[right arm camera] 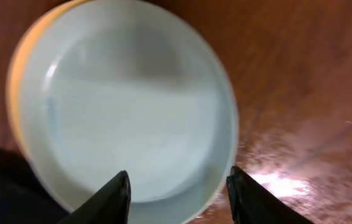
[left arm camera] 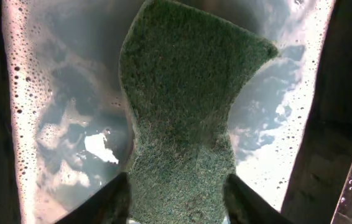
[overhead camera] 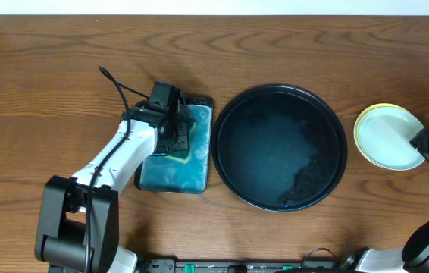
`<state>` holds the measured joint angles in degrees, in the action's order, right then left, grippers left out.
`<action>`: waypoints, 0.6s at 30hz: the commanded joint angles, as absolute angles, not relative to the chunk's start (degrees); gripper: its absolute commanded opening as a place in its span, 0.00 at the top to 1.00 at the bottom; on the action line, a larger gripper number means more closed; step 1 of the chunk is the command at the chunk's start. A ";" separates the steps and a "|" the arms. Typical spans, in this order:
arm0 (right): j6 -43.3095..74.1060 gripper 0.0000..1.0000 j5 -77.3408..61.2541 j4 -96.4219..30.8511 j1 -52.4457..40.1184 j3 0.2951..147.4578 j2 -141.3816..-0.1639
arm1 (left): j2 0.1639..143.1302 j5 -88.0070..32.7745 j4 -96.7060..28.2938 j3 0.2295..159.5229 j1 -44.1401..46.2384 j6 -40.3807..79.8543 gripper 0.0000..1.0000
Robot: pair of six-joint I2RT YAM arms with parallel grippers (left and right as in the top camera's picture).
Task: Clean dirty plates on tray and stack at the side
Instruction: 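Place the pale green plate onto the yellow plate stack, right gripper, then release the sponge in the water tray and raise both grippers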
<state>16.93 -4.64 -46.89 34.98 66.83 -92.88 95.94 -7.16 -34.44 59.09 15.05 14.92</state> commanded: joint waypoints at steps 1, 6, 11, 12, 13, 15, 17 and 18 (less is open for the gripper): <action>13.76 0.50 -12.45 -46.41 34.83 66.59 -92.90 | 96.86 -7.07 -34.24 59.55 14.85 15.11 0.46; 11.64 0.48 -14.90 -45.95 33.08 66.57 -92.90 | 99.63 -7.07 -33.10 59.44 14.85 15.11 0.44; 11.46 0.48 -14.87 -45.69 31.57 66.59 -92.90 | 103.46 -7.07 -32.40 59.44 14.85 15.11 0.68; 11.46 0.48 -14.87 -45.67 31.35 66.59 -92.90 | 103.94 -7.07 -32.38 59.44 14.85 15.11 0.86; 11.46 0.48 -14.87 -45.65 31.05 66.59 -92.90 | 104.31 -7.07 -32.40 59.44 14.85 15.11 0.92; 11.29 0.49 -14.87 -45.63 30.59 66.59 -92.90 | 104.38 -7.07 -32.42 59.46 14.85 15.11 0.93; 11.00 0.49 -14.85 -45.63 30.13 66.59 -92.90 | 103.98 -7.07 -32.47 59.55 14.85 15.11 0.93; 11.00 0.49 -14.85 -45.60 29.91 66.59 -92.90 | 103.59 -7.07 -32.58 59.64 14.85 15.11 0.93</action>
<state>12.32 -14.06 -45.74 30.94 66.83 -92.90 102.26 -8.67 -31.90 59.29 15.18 15.18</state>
